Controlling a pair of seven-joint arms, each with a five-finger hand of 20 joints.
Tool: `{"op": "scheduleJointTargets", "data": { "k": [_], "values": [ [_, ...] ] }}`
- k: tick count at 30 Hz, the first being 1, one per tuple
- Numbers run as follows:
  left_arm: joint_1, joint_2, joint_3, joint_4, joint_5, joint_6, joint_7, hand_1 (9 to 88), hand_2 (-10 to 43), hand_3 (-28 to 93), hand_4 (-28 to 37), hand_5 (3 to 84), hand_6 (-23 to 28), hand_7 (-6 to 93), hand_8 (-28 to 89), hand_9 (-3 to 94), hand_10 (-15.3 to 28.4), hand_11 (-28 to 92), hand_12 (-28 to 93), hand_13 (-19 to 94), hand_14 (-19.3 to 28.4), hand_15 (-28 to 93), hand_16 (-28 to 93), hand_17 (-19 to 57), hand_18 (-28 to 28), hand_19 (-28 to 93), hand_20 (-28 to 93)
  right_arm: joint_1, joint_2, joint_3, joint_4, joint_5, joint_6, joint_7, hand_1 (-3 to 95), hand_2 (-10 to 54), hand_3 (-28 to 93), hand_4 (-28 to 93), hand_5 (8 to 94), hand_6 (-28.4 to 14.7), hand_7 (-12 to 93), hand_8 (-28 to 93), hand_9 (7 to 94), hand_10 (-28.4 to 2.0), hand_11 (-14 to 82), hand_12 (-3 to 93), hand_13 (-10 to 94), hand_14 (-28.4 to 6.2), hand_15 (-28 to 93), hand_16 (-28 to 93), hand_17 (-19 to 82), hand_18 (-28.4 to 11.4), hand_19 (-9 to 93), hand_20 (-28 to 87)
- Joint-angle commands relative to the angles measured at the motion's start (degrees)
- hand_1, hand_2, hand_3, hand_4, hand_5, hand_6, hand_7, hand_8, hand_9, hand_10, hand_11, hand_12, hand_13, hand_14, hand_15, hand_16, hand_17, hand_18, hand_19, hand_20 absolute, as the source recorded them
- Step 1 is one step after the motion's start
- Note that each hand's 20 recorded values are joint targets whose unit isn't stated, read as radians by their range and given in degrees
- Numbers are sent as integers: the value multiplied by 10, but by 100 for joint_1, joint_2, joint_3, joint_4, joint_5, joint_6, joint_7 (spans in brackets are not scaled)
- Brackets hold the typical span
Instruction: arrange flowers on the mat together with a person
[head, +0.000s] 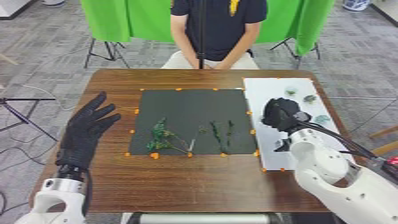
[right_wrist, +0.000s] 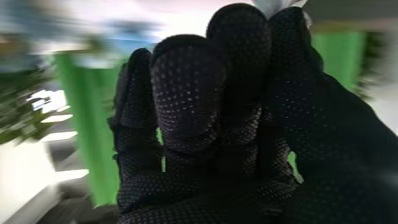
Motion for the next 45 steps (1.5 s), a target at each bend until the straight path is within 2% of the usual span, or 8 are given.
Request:
{"op": "scheduleJointTargets", "data": {
  "k": [1, 6, 9, 14, 16, 21, 41, 45],
  "values": [
    [77, 94, -17, -64, -13, 93, 237, 235, 54, 768, -283, 341, 39, 133, -104, 326, 167, 208, 90, 247, 248, 424, -62, -105, 236, 437, 121, 1278, -2046, -950, -107, 62, -533, -788, 594, -95, 611, -282, 841, 39, 234, 21, 904, -40, 272, 376, 838, -36, 577, 236, 351, -166, 782, 280],
    [-176, 128, 42, -12, 11, 68, 192, 244, 64, 748, -283, 343, 42, 135, -102, 343, 176, 210, 102, 267, 269, 438, -55, -109, 248, 452, 122, 1535, -3122, -1517, 454, -342, -785, -1061, 596, -95, 584, -277, 822, 54, 224, 9, 874, -41, 334, 323, 828, -33, 591, 227, 343, -162, 779, 289],
    [-501, 163, 162, 106, 26, -68, 118, 256, 80, 722, -280, 338, 52, 130, -99, 352, 188, 198, 122, 289, 281, 446, -41, -111, 258, 468, 114, 1594, -3462, -1789, 779, -499, -782, -913, 607, -95, 540, -234, 798, 67, 227, -12, 850, -50, 384, 282, 809, -32, 612, 219, 333, -154, 772, 300],
    [-951, 276, 311, 230, 43, -152, 29, 256, 90, 698, -234, 315, 69, 88, -78, 318, 205, 152, 132, 294, 279, 411, -10, -117, 274, 500, 64, 1933, -3658, -2264, 1177, -599, -599, -567, 602, -94, 571, -249, 795, 60, 256, -29, 836, -60, 436, 279, 796, -41, 653, 212, 325, -155, 775, 322],
    [-1131, 307, 395, 290, 44, -186, 5, 232, 50, 773, -275, 346, 43, 117, -99, 327, 168, 201, 94, 251, 244, 411, -50, -103, 233, 444, 113, 2084, -3687, -2438, 1291, -591, -489, -444, 580, -95, 610, -274, 821, 49, 256, 1, 855, -63, 419, 320, 803, -45, 658, 226, 321, -162, 784, 321],
    [-1385, 345, 521, 376, 40, -253, -66, 230, 47, 780, -283, 351, 42, 113, -96, 327, 164, 207, 88, 245, 244, 418, -59, -102, 232, 438, 122, 2198, -3825, -2507, 1501, -805, -594, -381, 578, -95, 606, -282, 826, 51, 246, 0, 854, -64, 442, 319, 803, -46, 663, 231, 318, -166, 790, 319],
    [-1438, 198, 478, 434, 88, -408, -160, 234, 47, 783, -283, 351, 43, 111, -93, 325, 164, 208, 89, 244, 243, 421, -63, -103, 233, 438, 121, 1985, -3905, -2283, 1554, -1527, -1329, -610, 484, -95, 639, -283, 687, 66, 186, -73, 790, -84, 487, 278, 751, -58, 683, 225, 282, -175, 777, 323],
    [-1145, 317, 477, 332, 42, -332, 86, 235, 48, 783, -283, 350, 43, 111, -93, 325, 164, 208, 89, 244, 243, 423, -63, -103, 233, 438, 121, 2251, -3722, -2810, 1417, -1233, -958, -209, 468, -95, 663, -283, 674, 68, 182, -104, 788, -87, 494, 265, 749, -59, 686, 222, 281, -175, 776, 325]
  ]
}}
